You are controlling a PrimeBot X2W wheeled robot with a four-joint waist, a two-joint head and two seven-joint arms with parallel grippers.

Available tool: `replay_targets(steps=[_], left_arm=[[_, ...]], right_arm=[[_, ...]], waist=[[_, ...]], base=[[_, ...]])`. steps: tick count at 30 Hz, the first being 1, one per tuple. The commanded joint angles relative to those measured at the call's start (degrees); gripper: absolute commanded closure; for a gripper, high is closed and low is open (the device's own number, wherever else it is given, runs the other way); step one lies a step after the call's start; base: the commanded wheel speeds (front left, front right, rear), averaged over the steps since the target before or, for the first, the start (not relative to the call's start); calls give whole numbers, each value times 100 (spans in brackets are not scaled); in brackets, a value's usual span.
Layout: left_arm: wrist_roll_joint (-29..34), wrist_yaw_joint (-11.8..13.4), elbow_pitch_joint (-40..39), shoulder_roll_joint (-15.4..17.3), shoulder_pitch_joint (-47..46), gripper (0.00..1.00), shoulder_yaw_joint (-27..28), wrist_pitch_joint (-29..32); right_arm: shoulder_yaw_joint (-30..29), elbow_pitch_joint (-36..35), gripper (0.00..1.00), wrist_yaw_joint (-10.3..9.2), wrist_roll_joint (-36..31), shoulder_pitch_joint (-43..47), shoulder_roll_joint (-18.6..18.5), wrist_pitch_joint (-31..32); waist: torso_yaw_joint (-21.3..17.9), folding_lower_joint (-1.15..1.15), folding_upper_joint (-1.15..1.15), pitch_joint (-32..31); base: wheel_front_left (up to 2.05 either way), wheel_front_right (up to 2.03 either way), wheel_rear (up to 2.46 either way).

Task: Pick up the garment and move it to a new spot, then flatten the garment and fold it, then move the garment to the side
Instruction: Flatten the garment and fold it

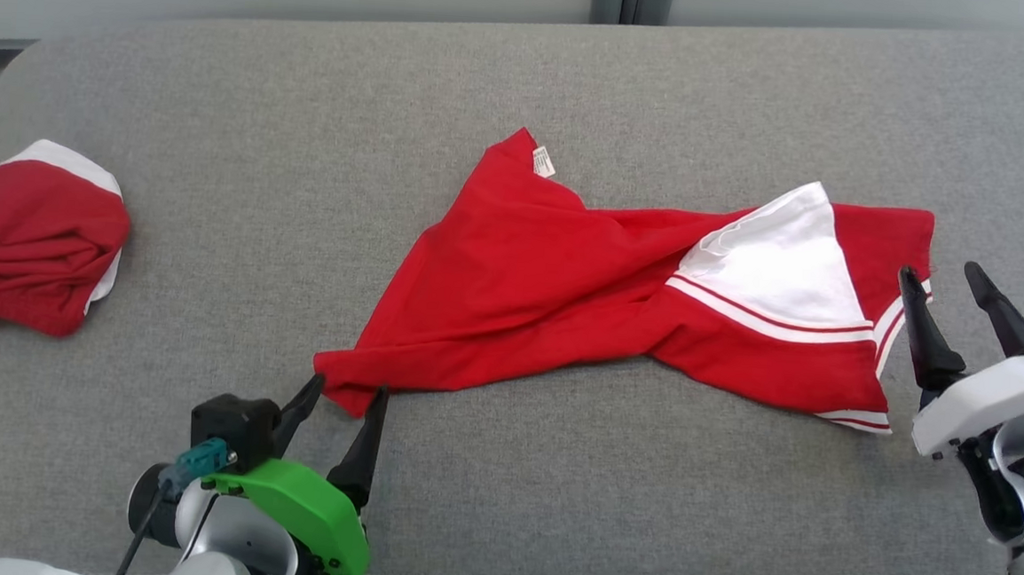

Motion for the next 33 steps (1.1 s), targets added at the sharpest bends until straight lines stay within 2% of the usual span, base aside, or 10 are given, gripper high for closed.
replay_targets(steps=[1, 8, 12, 26, 28, 30, 31, 32, 33], left_arm=[[-41, -40, 52, -14, -170, 0, 11, 38], [-161, -12, 203, -51, -448, 0, 149, 70], [-238, -115, 205, -95, -563, 0, 140, 87], [-357, -300, 413, -274, -893, 0, 72, 67], [-392, -352, 457, -312, -927, 11, 45, 74], [-435, -403, 502, -340, -966, 44, 30, 48], [-434, -420, 515, -352, -998, 63, 20, 25], [-414, -448, 516, -364, -1038, 86, 19, -20], [-411, -474, 520, -383, -1056, 100, 19, -61]], right_arm=[[172, 135, 0, -4, 131, -221, -137, 65], [914, 674, 0, -5, 606, -993, -646, 135], [1334, 904, 0, -5, 800, -1423, -889, 89], [2496, 1635, 0, -5, 1561, -2562, -1345, 64], [2670, 1700, 0, -5, 1691, -2661, -1383, 61], [2830, 1729, 2, -5, 1779, -2772, -1423, -3], [2897, 1751, 65, -5, 1831, -2814, -1442, -33], [2964, 1736, 100, -5, 1896, -2850, -1448, -115], [3029, 1728, 100, -5, 1912, -2895, -1473, -205]], waist=[[107, 0, 0, 296], [263, 0, 0, 632], [350, 0, 0, 769], [599, 0, 0, 1212], [629, 0, 0, 1263], [639, 0, 0, 1303], [641, 0, 0, 1317], [643, 0, 0, 1331], [645, 0, 0, 1339]], base=[[0, 0, 0], [0, 0, 0], [0, 0, 0], [0, 0, 0], [0, 0, 0], [0, 0, 0], [0, 0, 0], [0, 0, 0], [0, 0, 0]])
